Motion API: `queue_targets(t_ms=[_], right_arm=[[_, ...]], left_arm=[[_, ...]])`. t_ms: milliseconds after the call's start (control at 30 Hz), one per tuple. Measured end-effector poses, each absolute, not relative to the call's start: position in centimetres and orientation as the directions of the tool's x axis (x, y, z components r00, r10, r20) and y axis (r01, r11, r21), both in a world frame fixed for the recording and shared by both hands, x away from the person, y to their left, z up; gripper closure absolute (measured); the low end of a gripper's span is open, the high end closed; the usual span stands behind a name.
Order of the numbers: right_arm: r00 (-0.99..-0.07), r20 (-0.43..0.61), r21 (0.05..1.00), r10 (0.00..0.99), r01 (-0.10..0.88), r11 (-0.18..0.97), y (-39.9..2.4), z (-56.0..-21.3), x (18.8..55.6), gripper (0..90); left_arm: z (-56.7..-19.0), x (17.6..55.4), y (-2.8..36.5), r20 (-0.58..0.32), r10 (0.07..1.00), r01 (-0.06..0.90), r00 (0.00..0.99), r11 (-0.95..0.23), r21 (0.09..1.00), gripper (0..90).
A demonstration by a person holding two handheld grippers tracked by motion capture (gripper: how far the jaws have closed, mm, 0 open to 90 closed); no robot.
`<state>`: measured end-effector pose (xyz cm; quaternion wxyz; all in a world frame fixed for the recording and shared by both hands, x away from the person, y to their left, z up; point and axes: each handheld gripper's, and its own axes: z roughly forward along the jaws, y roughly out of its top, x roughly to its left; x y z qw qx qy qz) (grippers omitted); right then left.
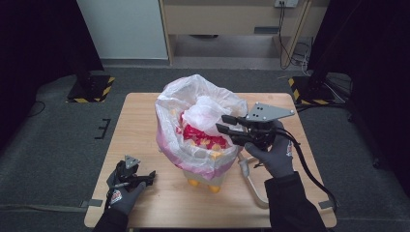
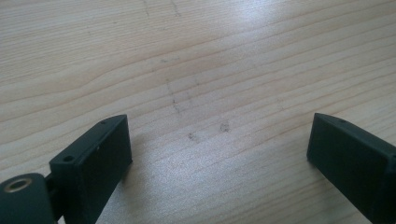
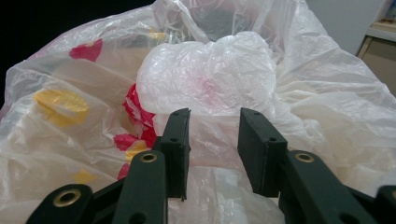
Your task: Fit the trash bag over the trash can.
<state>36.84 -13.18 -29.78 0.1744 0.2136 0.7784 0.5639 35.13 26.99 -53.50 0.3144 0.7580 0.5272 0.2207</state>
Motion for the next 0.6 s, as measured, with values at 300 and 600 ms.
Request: queue_targets(t_ms=[300, 600], right_arm=[[-0.844, -0.007, 0.973, 0.536, 0.117, 0.197, -13.6, -28.9, 36.6, 51.4], [-0.830, 0.033, 0.995, 0.556, 0.078, 0.057, -14.1, -26.7, 36.6, 41.2]], left_arm=[[-53.5, 35.1, 27.0, 0.003, 0.938, 0.661, 0.346, -0.246, 0.709, 5.6], [-53.5, 35.1, 27.0, 0.002, 0.939, 0.661, 0.345, -0.245, 0.709, 5.6]])
